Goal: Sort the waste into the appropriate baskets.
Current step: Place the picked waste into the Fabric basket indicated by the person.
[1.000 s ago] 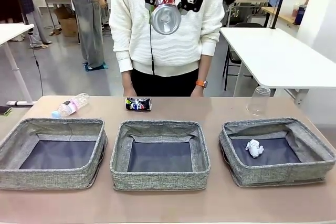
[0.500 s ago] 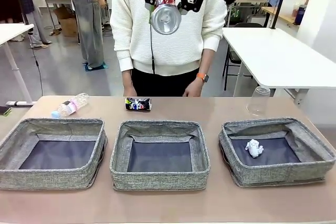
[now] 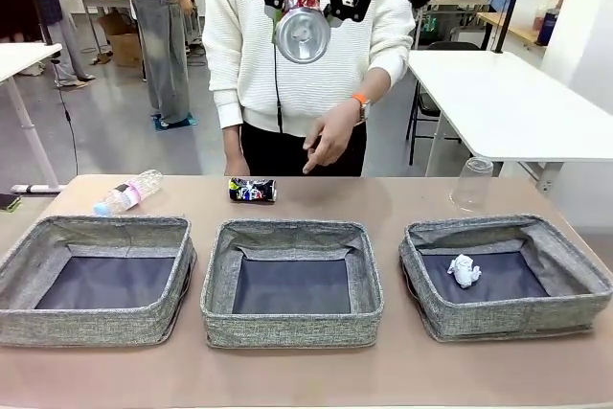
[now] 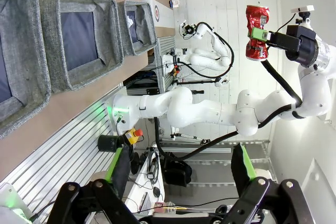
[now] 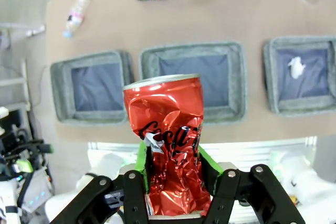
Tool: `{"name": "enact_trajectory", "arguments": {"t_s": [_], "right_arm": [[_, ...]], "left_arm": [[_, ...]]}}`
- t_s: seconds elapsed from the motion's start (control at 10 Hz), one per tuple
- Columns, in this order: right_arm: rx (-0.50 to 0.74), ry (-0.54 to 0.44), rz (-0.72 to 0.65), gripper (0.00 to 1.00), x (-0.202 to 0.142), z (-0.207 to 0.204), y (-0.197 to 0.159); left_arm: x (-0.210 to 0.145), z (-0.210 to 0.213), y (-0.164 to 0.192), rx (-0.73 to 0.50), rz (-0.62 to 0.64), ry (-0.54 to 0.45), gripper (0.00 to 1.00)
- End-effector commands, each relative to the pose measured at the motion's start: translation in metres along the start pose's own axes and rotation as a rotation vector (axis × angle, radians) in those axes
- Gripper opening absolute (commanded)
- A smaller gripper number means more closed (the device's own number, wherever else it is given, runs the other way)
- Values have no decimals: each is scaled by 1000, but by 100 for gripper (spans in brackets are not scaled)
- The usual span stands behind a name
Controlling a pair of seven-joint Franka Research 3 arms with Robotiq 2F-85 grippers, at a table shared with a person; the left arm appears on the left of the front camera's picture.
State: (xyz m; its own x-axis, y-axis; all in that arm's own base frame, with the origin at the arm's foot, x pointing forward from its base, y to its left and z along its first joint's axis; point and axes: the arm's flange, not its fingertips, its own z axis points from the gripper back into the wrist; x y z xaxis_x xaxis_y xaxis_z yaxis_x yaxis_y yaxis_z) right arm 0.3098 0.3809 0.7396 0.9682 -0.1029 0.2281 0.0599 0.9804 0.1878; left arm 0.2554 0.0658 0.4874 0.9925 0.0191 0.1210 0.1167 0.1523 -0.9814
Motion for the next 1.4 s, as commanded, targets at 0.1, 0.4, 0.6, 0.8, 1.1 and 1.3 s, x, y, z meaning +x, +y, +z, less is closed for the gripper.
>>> {"name": "enact_trajectory", "arguments": {"t_s": [0.1, 0.4, 0.6, 0.8, 1.1, 1.3], "right_arm": [[4, -2, -5, 39, -3, 1, -3], [4, -2, -5, 39, -3, 1, -3], [0, 0, 0, 39, 0, 0, 0], [12, 100, 67, 39, -7, -94, -8], [-9, 104, 117, 39, -40, -277, -29], [64, 155, 114, 39, -37, -301, -41]], "left_arm": [[-2, -2, -2, -18, -1, -6, 100], [-2, -2, -2, -18, -1, -6, 100], [-2, -2, -2, -18, -1, -6, 100], [-2, -2, -2, -18, -1, -6, 100], [-2, -2, -2, -18, -1, -6, 100], [-2, -2, -2, -18, -1, -6, 100]]}}
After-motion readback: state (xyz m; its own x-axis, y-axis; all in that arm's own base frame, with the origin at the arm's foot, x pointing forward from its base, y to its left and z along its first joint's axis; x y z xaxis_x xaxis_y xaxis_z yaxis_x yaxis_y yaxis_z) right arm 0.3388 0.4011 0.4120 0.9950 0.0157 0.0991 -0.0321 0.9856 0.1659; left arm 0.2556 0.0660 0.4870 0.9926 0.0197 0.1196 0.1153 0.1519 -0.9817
